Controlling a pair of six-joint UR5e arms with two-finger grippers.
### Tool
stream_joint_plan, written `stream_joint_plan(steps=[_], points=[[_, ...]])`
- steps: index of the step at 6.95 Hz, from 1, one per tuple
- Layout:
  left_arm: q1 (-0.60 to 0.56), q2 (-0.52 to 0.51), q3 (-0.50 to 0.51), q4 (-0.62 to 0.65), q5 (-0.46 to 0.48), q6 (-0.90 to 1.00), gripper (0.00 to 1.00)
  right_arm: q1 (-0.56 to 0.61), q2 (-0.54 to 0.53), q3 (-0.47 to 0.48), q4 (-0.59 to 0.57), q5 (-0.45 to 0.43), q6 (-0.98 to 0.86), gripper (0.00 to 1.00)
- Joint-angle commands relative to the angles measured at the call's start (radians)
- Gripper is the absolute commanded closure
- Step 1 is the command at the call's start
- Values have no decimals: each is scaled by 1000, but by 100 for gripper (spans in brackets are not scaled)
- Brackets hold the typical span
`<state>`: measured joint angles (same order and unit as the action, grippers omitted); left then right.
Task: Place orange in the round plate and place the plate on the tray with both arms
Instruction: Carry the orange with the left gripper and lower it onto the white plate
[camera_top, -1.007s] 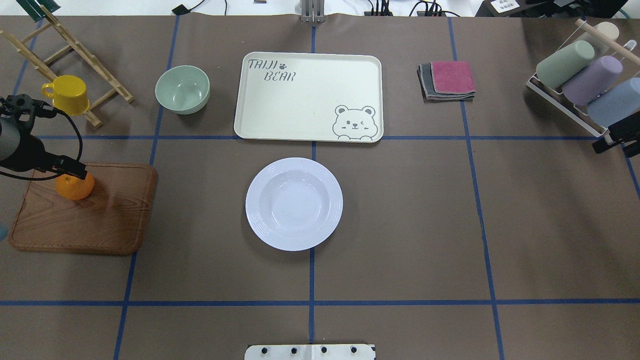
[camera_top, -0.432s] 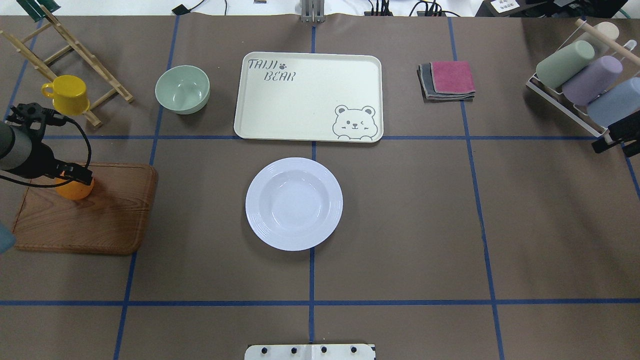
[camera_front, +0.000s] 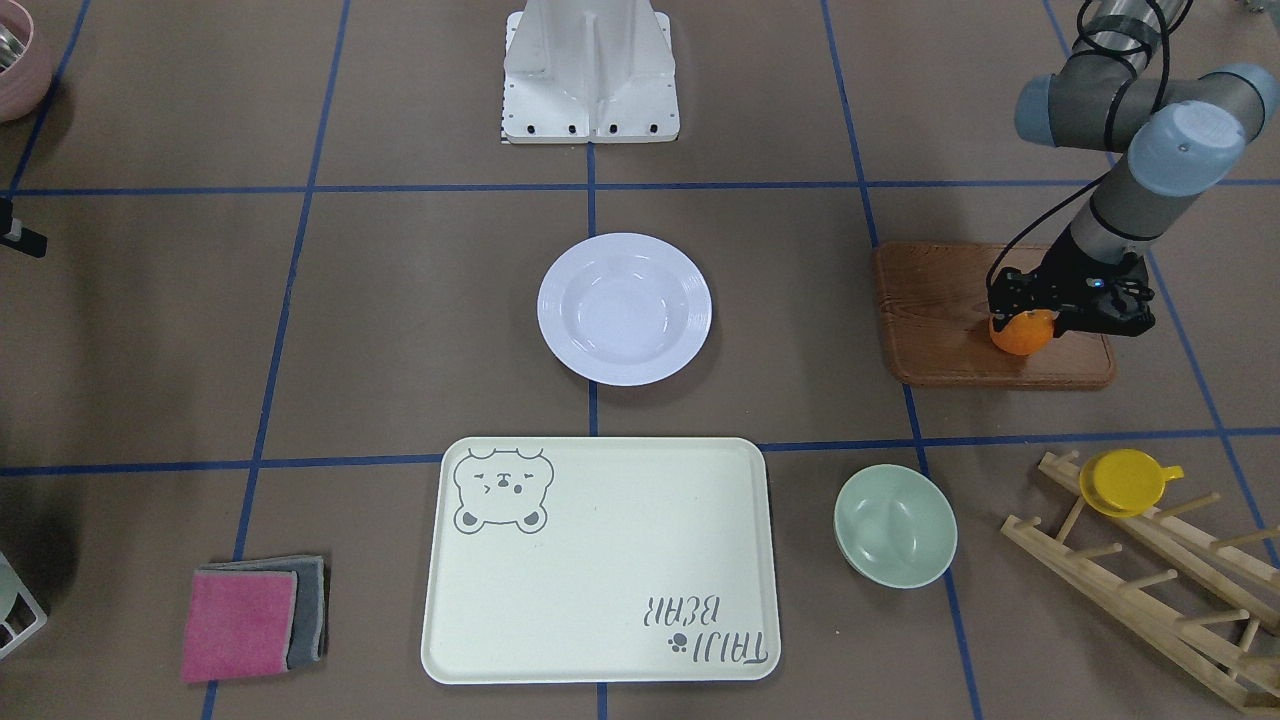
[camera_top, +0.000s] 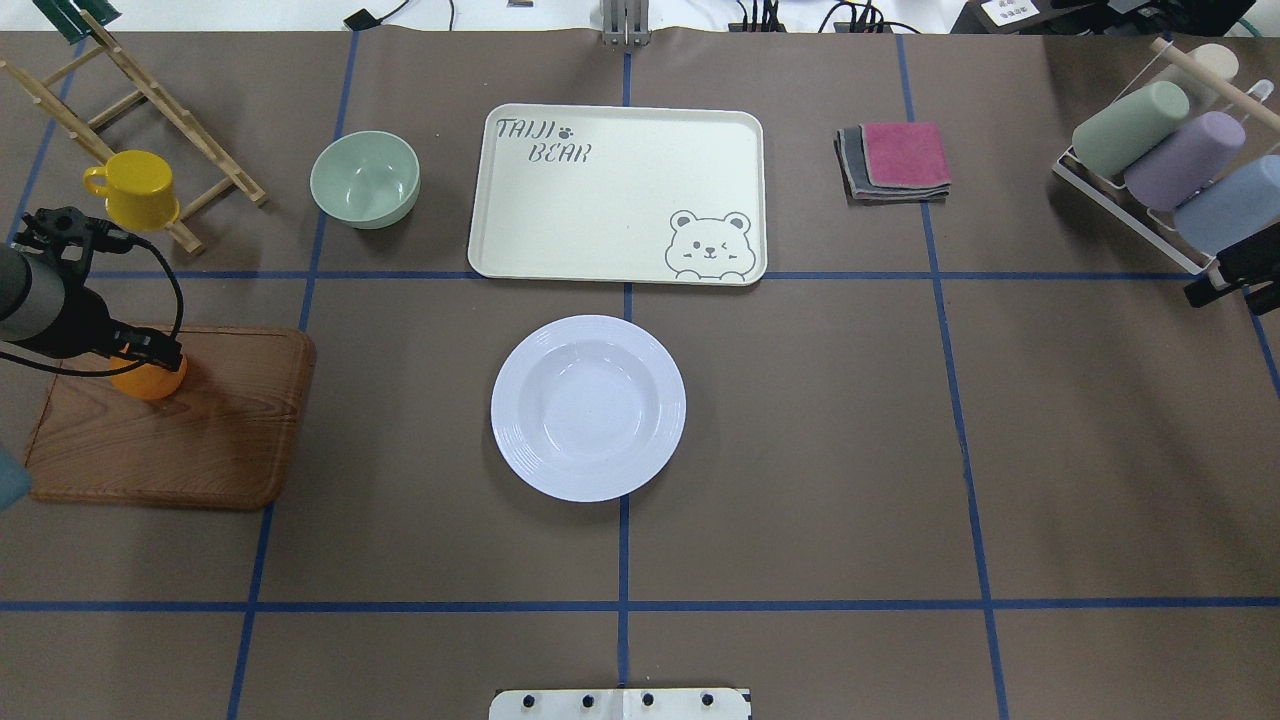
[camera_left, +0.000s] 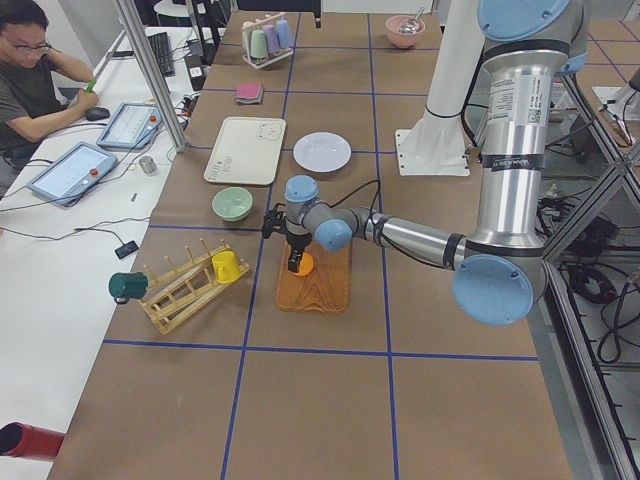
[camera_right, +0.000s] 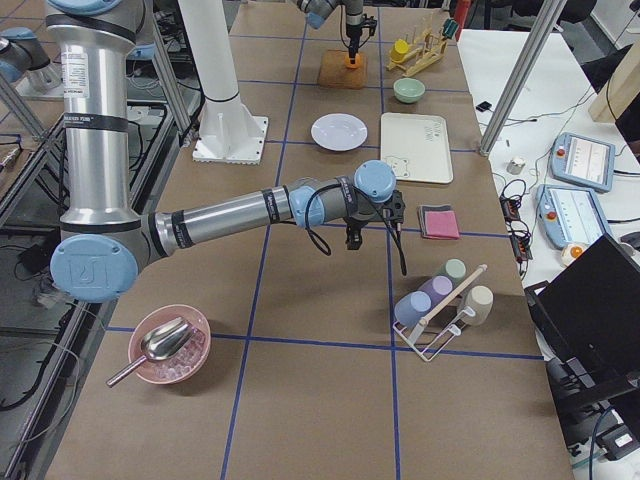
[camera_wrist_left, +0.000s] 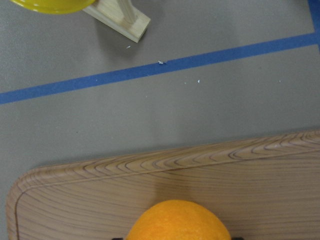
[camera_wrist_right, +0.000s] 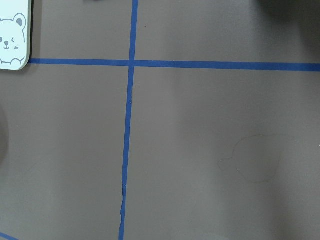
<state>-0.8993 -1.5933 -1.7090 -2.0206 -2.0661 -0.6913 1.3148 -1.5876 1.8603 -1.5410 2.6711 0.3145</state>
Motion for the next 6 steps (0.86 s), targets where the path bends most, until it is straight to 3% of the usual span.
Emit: stream_joint_plan(steps=[1,2,4,6], points=[[-1,-29,-33,19,-58,-4,96,0,0,0,-1,1,0,0],[-6,-72,-49,63,-92,-11,97,0,1,-3,-1,1,0,0],[-4,-312,-75,330,-88,-55,98,-8,3,-1,-1,0,-2,0],[28,-457,-69,404,-82,-117,99,-12,5,0,-1,-2,-2,0]])
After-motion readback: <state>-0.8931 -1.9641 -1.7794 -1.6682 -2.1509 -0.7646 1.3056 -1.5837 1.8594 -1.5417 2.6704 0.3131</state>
